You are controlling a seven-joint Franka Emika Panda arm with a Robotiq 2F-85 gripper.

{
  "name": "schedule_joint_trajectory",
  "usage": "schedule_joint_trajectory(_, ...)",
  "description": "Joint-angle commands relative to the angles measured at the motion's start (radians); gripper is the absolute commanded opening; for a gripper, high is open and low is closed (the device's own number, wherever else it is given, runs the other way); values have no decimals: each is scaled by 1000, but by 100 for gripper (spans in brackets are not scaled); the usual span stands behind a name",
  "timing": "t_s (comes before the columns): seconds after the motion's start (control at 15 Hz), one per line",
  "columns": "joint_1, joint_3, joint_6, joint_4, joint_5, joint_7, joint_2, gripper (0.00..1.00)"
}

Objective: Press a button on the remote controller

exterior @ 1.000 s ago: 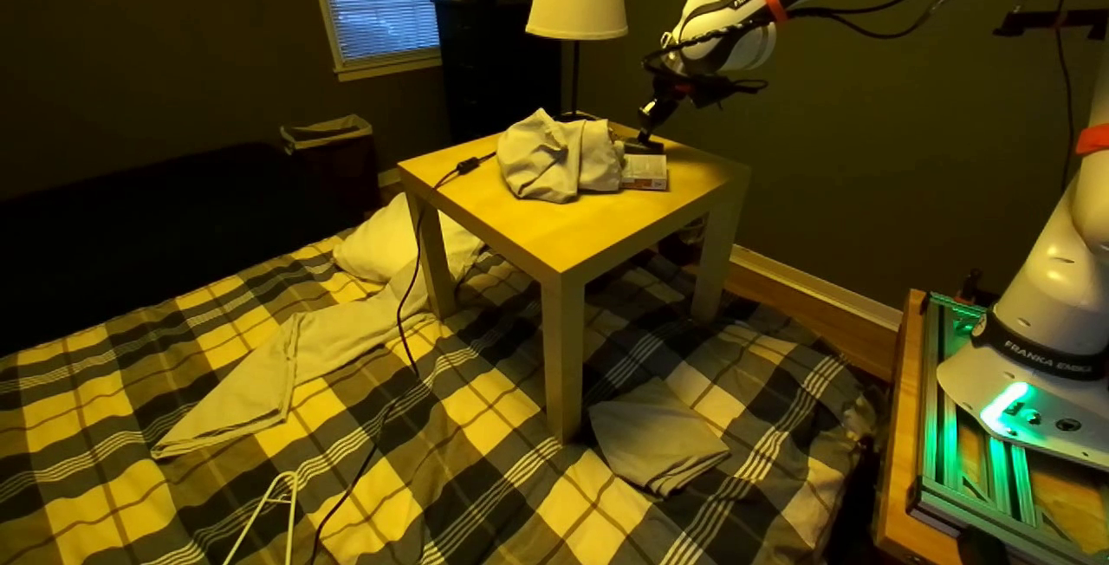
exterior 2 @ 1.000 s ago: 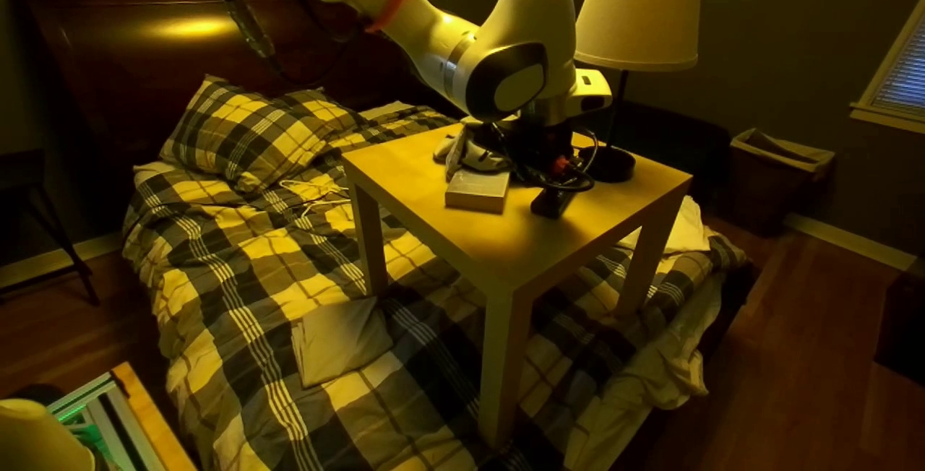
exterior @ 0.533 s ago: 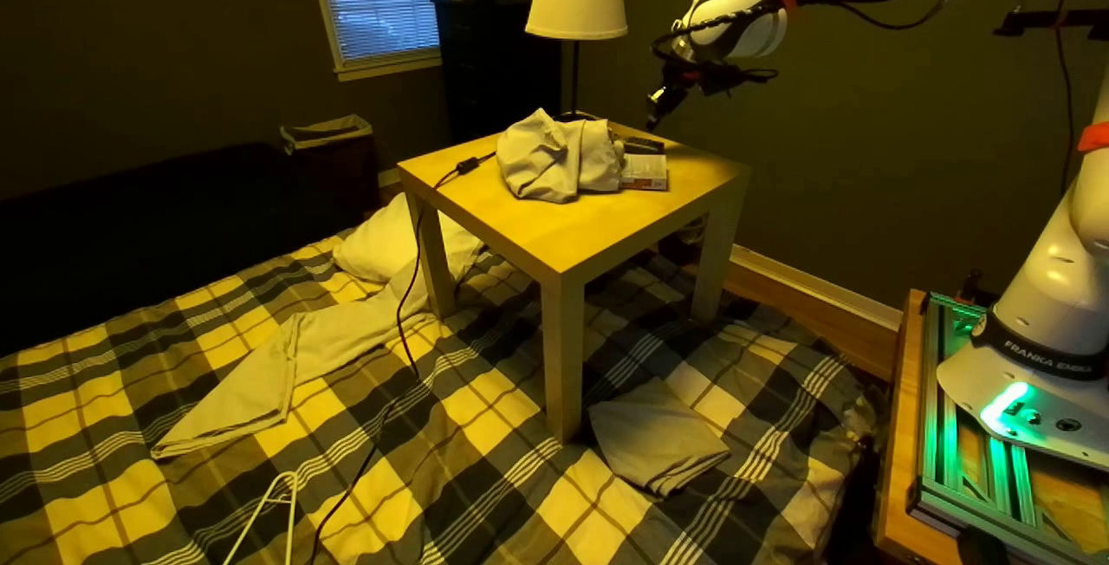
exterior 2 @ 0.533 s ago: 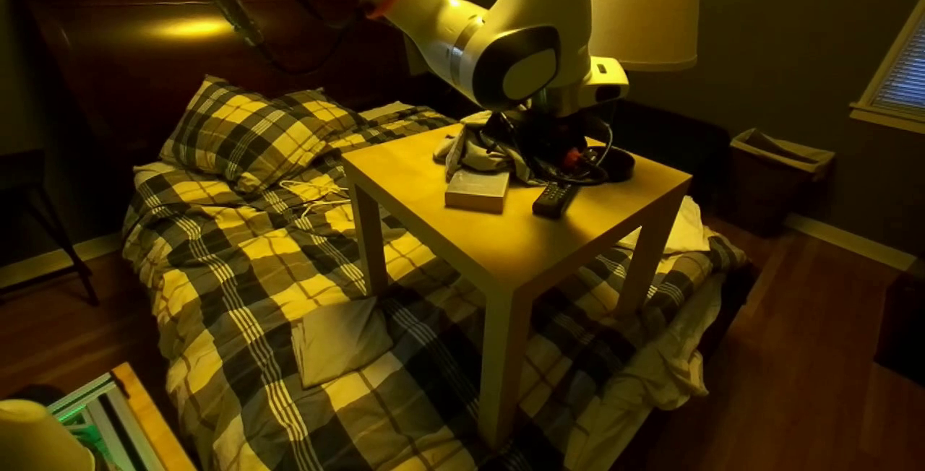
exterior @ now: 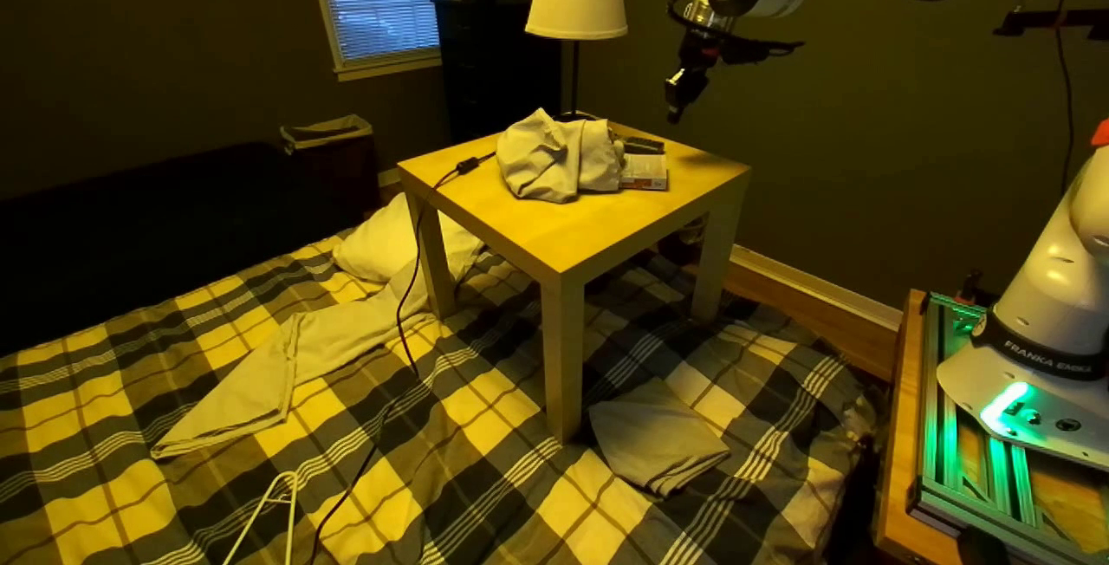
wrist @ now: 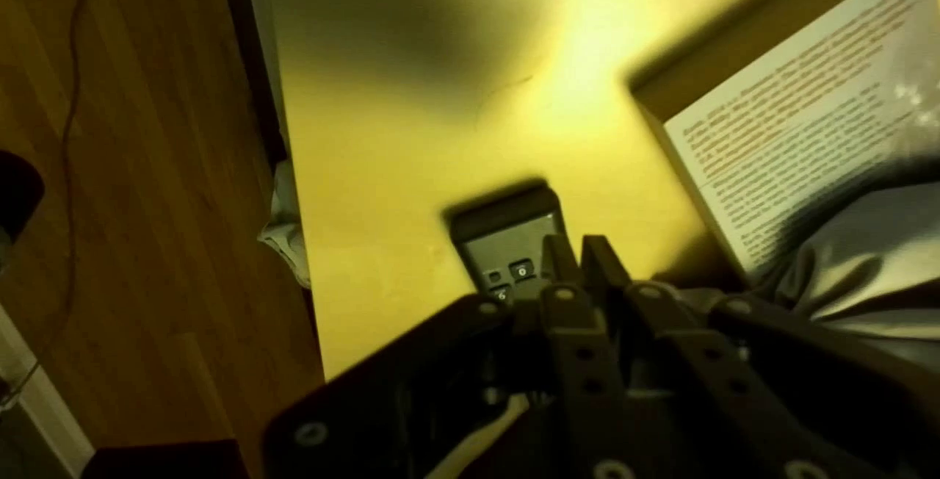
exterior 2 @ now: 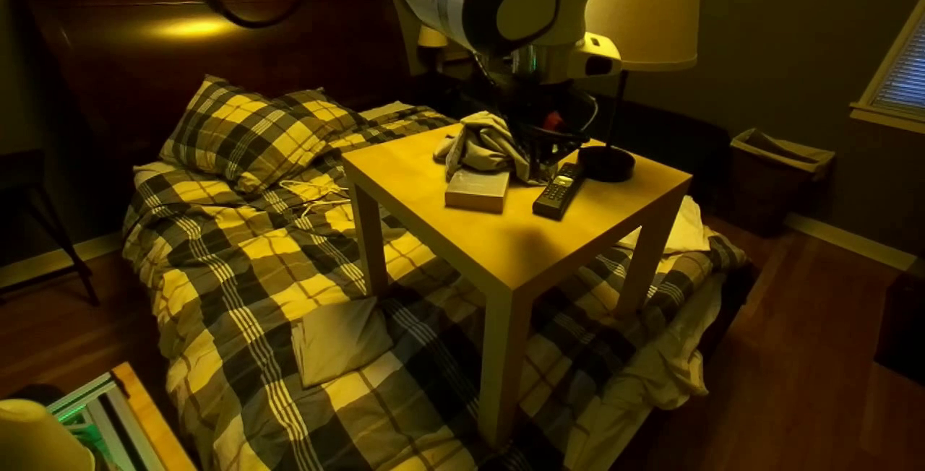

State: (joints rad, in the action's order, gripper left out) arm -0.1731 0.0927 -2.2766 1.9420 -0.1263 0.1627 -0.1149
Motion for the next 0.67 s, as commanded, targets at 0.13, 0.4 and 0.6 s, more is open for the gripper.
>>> schedule_joint_trajectory(0.13,15,15,197,-4,13,-101,91,56)
schedule_joint_trajectory(0.4,18,14,203,17,2,-132,147,87)
schedule_joint_trajectory(0.6,24,12,180,44,8,-156,198,100)
